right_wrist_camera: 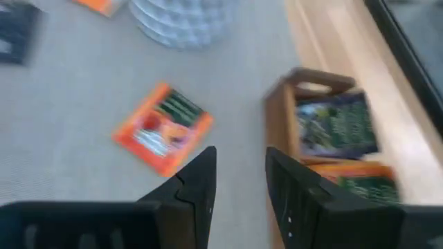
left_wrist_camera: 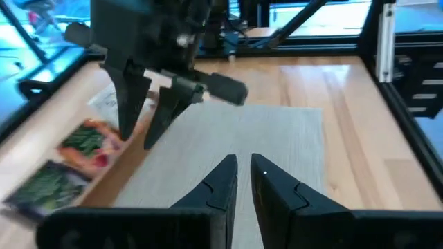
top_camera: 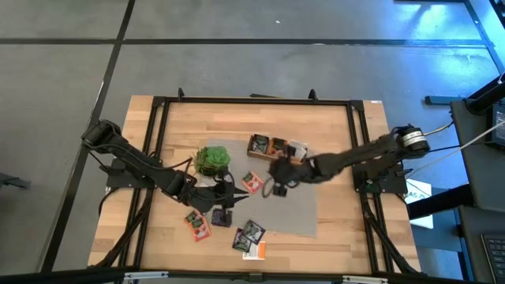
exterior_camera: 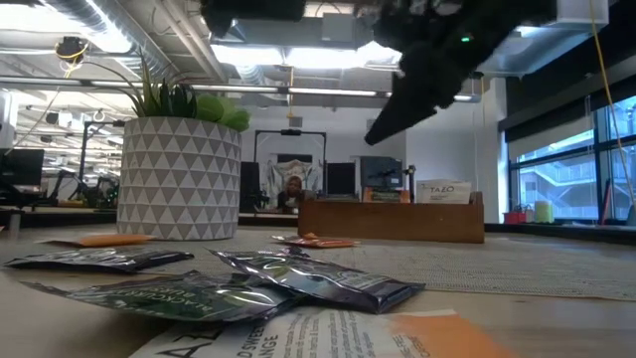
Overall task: Pick & Place Tea
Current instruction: Put the orange tea bag into the middle section of the wooden organizer
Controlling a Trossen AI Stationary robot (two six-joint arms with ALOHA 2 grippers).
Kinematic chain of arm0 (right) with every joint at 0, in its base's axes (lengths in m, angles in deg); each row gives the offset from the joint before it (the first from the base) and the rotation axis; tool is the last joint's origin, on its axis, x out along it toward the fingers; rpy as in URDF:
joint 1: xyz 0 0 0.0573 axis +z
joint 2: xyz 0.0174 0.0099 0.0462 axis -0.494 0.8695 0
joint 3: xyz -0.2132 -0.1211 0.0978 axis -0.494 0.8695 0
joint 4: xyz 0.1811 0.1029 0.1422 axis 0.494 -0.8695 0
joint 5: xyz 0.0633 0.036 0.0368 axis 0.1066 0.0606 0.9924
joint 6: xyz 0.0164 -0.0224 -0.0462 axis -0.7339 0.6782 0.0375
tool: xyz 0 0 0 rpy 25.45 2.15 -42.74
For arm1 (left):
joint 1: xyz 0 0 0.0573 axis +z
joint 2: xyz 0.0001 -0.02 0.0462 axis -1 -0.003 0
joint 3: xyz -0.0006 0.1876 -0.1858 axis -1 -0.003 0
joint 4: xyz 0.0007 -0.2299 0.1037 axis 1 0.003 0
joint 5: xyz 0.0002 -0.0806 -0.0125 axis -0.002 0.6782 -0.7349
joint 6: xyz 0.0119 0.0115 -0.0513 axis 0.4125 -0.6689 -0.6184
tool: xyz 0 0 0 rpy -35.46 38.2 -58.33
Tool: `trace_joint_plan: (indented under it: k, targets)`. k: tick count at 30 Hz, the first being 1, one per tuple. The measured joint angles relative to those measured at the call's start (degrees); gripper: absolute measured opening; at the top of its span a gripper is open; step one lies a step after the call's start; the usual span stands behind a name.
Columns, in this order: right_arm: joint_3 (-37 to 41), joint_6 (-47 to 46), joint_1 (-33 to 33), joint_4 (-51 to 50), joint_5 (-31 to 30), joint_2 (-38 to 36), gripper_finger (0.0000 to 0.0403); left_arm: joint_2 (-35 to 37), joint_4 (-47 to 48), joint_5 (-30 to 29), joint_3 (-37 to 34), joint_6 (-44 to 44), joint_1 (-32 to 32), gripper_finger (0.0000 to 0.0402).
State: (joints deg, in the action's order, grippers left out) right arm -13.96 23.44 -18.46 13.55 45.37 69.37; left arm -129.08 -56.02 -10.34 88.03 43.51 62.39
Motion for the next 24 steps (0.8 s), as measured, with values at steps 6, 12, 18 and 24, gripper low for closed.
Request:
trace_joint_plan:
  k: [6, 12, 18, 24]
  targets:
    - [8.92, -0.47, 5.55, 18.43, 3.18, -1.03, 0.0127, -6.31, -7.33, 4.31, 0.00, 3.94, 4.21, 0.0042]
    - [11.59, -3.05, 6.07, 21.18, 3.63, -1.01, 0.0127, -13.85, -7.18, 3.77, 0.00, -1.91, 9.68, 0.0039]
    - [11.76, -3.18, 6.07, 21.11, 7.03, -1.01, 0.0127, -20.32, -6.85, 2.95, 0.00, -6.25, 12.82, 0.0041]
    - [11.76, -2.99, 6.09, 21.10, 7.10, -0.67, 0.0127, -24.03, -6.20, 2.95, 0.13, -9.66, 14.82, 0.0042]
